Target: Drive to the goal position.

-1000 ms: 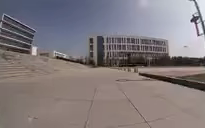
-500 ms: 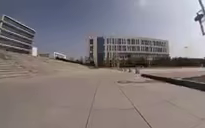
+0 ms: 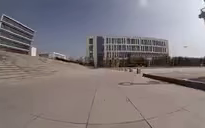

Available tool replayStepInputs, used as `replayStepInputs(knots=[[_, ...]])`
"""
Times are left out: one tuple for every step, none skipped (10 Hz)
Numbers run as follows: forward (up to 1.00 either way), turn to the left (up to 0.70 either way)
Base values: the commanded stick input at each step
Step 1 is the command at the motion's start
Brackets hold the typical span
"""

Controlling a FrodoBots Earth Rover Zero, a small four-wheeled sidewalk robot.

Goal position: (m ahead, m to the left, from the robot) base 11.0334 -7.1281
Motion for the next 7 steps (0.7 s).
replayStepInputs(knots=[[0.7,-0.26],[0.7,-0.31],[0.7,-0.34],[0.7,-0.26],[0.7,-0.14],[0.7,-0.02],[0.7,0.0]])
